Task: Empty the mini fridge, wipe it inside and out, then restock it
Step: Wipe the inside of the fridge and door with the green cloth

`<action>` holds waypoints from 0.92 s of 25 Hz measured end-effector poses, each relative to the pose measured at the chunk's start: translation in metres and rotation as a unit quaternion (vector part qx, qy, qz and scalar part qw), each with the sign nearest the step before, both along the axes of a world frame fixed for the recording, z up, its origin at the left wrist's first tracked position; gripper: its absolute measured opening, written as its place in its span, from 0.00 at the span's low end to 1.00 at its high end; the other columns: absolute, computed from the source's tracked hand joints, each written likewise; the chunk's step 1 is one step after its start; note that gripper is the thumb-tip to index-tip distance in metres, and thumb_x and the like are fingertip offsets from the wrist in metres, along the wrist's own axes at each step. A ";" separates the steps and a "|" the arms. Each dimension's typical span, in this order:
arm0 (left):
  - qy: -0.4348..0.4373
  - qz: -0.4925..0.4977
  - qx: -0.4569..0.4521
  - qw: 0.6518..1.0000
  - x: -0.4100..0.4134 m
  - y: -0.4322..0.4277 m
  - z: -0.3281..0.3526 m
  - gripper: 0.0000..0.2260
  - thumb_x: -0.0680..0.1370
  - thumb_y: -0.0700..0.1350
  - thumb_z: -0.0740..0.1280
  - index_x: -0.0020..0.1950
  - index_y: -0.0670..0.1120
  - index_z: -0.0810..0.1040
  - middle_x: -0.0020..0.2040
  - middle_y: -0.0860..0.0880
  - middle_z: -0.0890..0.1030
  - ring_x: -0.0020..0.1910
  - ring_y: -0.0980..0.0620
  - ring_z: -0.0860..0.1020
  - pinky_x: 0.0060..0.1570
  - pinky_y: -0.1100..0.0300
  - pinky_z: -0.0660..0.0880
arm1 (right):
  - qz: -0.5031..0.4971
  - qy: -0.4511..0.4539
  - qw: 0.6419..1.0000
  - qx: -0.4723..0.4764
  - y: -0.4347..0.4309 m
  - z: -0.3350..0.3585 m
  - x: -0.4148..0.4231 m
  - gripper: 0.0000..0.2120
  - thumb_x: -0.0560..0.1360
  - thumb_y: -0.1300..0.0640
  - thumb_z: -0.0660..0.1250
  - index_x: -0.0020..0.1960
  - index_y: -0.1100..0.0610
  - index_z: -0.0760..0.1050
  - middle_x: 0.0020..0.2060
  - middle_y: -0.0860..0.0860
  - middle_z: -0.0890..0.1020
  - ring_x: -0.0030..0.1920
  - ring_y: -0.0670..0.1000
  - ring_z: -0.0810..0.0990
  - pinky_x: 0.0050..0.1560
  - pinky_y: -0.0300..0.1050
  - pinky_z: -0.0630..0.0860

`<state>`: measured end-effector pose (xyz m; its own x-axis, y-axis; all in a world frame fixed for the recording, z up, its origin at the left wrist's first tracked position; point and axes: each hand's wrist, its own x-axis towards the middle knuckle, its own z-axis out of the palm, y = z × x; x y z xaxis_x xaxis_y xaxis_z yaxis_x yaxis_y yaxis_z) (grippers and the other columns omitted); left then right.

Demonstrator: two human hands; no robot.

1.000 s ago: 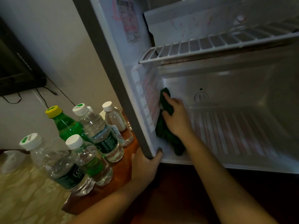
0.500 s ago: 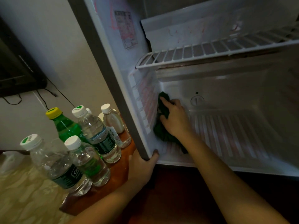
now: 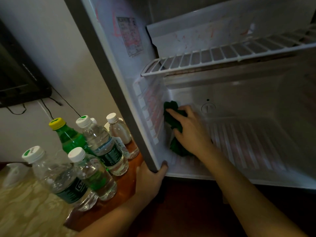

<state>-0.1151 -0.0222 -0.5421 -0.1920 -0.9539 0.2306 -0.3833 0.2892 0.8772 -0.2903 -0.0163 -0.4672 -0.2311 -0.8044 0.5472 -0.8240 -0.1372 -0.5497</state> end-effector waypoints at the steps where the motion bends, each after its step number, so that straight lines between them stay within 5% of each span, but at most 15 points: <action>1: -0.001 0.004 -0.003 1.000 -0.001 -0.001 -0.002 0.16 0.72 0.48 0.73 0.44 0.61 0.66 0.44 0.62 0.74 0.49 0.53 0.76 0.45 0.65 0.73 | -0.004 0.020 1.000 0.017 -0.010 0.001 -0.003 0.31 0.74 0.61 0.66 0.74 0.49 0.62 0.66 0.55 0.65 0.60 0.60 0.70 0.53 0.57 0.77; 5: -0.005 0.015 0.013 1.000 0.002 -0.005 -0.009 0.16 0.70 0.52 0.73 0.48 0.60 0.67 0.46 0.58 0.75 0.52 0.50 0.76 0.51 0.53 0.77 | -0.026 0.092 0.995 0.016 -0.016 0.000 -0.004 0.30 0.73 0.61 0.67 0.73 0.52 0.65 0.66 0.55 0.69 0.57 0.61 0.71 0.46 0.56 0.78; 10: 0.031 0.013 0.010 0.999 0.000 -0.001 -0.004 0.19 0.66 0.54 0.75 0.50 0.57 0.68 0.45 0.58 0.76 0.45 0.59 0.76 0.40 0.70 0.71 | 0.019 0.126 0.988 -0.088 0.022 -0.010 0.018 0.26 0.67 0.61 0.71 0.65 0.53 0.74 0.59 0.53 0.75 0.52 0.58 0.74 0.42 0.48 0.76; 13: 0.027 0.008 0.006 1.000 0.002 -0.005 -0.009 0.22 0.61 0.61 0.71 0.51 0.56 0.71 0.46 0.54 0.78 0.48 0.53 0.78 0.43 0.64 0.74 | 0.037 0.130 0.985 -0.104 0.025 -0.017 0.019 0.28 0.66 0.62 0.73 0.65 0.52 0.74 0.59 0.53 0.76 0.52 0.59 0.74 0.43 0.48 0.75; 19: 0.014 0.001 0.011 1.000 0.003 -0.006 -0.011 0.20 0.70 0.51 0.74 0.56 0.51 0.69 0.49 0.53 0.77 0.51 0.51 0.78 0.47 0.62 0.75 | 0.005 0.061 0.995 -0.081 -0.012 -0.015 0.002 0.28 0.68 0.65 0.70 0.67 0.53 0.73 0.61 0.54 0.75 0.54 0.61 0.73 0.45 0.55 0.78; 23: 0.033 -0.012 -0.007 0.999 -0.001 0.003 0.002 0.12 0.70 0.45 0.74 0.46 0.54 0.73 0.39 0.59 0.78 0.40 0.67 0.78 0.38 0.77 0.70 | 0.041 0.086 0.986 -0.134 0.032 -0.027 0.034 0.23 0.71 0.55 0.59 0.65 0.51 0.74 0.59 0.48 0.70 0.52 0.55 0.70 0.45 0.47 0.74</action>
<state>-0.1159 -0.0193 -0.5405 -0.1991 -0.9458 0.2564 -0.3176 0.3098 0.8962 -0.2565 0.0157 -0.4945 -0.0572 -0.6376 0.7683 -0.8821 -0.3282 -0.3380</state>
